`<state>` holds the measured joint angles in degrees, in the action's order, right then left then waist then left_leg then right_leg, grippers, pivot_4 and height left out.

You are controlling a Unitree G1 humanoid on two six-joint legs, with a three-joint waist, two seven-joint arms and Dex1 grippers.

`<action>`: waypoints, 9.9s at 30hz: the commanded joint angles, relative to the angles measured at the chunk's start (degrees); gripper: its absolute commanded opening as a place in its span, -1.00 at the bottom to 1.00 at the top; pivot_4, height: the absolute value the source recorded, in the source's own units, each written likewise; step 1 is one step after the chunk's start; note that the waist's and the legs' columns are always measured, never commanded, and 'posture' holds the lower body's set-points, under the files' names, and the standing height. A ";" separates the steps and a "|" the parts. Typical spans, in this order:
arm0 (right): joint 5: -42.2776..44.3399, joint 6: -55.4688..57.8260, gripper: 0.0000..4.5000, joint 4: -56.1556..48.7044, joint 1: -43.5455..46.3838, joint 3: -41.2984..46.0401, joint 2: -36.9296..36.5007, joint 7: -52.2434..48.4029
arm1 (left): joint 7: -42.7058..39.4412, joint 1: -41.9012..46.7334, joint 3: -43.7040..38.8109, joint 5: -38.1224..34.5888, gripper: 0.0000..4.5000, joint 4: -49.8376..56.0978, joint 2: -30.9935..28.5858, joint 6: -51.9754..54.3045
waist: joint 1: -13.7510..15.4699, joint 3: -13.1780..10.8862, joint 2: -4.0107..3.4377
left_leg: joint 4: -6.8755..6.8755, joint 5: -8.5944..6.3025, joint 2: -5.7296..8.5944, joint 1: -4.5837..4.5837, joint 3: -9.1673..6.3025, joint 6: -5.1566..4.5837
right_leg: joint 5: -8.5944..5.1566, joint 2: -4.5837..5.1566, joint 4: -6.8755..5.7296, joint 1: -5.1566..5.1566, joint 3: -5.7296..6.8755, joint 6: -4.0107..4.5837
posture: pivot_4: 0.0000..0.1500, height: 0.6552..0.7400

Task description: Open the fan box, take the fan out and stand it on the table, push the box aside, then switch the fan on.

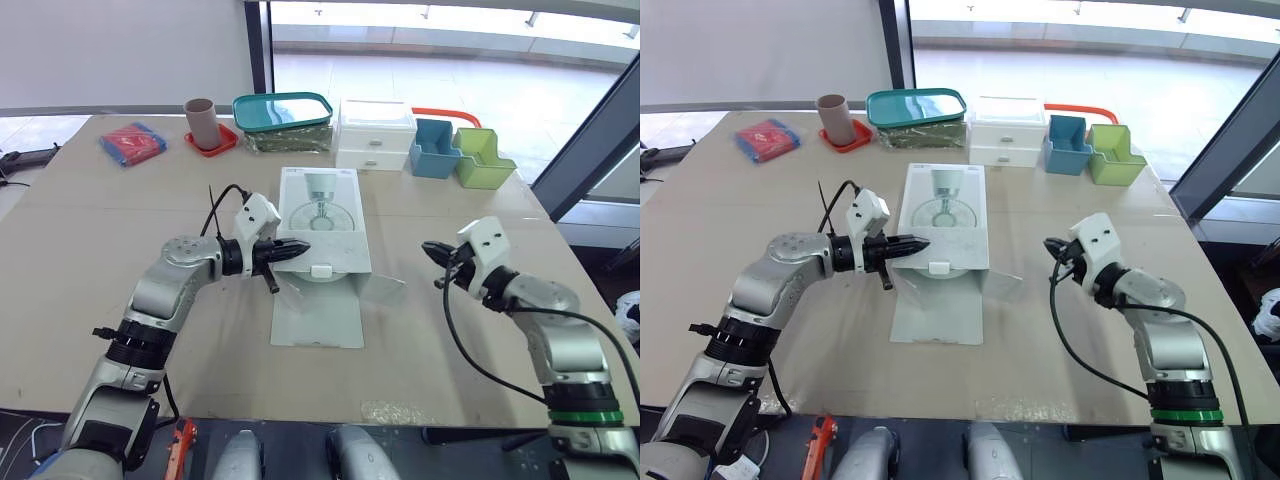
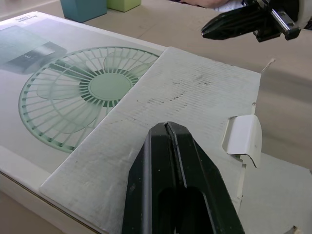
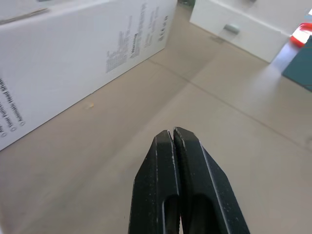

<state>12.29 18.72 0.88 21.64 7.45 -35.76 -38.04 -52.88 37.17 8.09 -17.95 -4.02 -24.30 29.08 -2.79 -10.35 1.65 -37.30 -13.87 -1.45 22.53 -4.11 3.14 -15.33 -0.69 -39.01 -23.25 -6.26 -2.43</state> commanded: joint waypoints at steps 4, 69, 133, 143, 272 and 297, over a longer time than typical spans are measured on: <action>4.36 -0.74 -0.97 -5.17 5.36 -0.04 0.87 -2.84 | 0.08 0.19 0.13 0.47 -1.00 -0.39 -0.23 0.13 | 0.04 0.00 0.00 | 0.01 0.00 0.00 0.00 0.00 0.00 | 0.00 0.00 0.00 0.01 0.01 0.00 | 1.00 1.00; -0.09 3.01 -0.97 -8.48 5.74 -15.83 9.82 -2.51 | -12.69 -3.98 4.72 -2.13 -1.00 10.52 -9.94 0.52 | -0.06 -0.01 -0.01 | 0.01 0.00 -0.04 0.02 -0.04 0.00 | 0.00 -0.01 -0.01 -0.03 0.07 0.01 | 1.00 1.00; -0.15 2.41 -0.97 -9.71 5.06 -16.54 9.98 -4.02 | 0.92 -5.66 -4.33 -1.03 -1.00 -0.56 -3.82 -0.02 | 0.02 -0.02 0.00 | 0.01 -0.01 -0.05 0.05 -0.06 -0.01 | -0.01 0.00 -0.01 -0.04 0.10 0.04 | 1.00 1.00; -0.11 2.06 -0.97 -8.77 5.59 -16.20 9.80 -4.22 | 1.58 -6.31 -5.98 -2.18 -1.00 0.86 -2.89 0.63 | 0.03 -0.02 0.00 | 0.01 -0.01 -0.04 0.05 -0.06 -0.01 | -0.01 0.01 -0.01 -0.04 0.10 0.04 | 1.00 1.00; -0.32 4.75 -1.00 -11.41 4.42 -15.92 8.67 -4.50 | 45.87 -17.03 -18.58 -48.89 0.15 5.45 20.20 30.47 | 0.06 0.01 0.08 | -0.02 -0.03 0.03 0.00 -0.06 0.05 | -0.01 0.04 0.05 0.03 0.03 -0.02 | 1.00 1.00; -0.53 5.07 -1.00 -11.45 4.02 -16.18 8.78 -4.24 | 43.15 -15.49 -20.88 -50.83 0.15 6.54 22.50 30.53 | 0.06 0.01 0.09 | -0.01 -0.03 0.04 0.01 -0.06 0.06 | -0.03 0.04 0.07 0.03 0.04 -0.05 | 1.00 1.00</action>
<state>12.01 23.48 -9.49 26.49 -8.79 -26.60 -42.32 -9.50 20.45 -11.13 -66.84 1.21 -2.30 61.05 -2.73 -10.35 1.74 -37.31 -13.89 -1.41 22.54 -4.17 3.20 -15.36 -0.65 -38.94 -23.22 -6.23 -2.49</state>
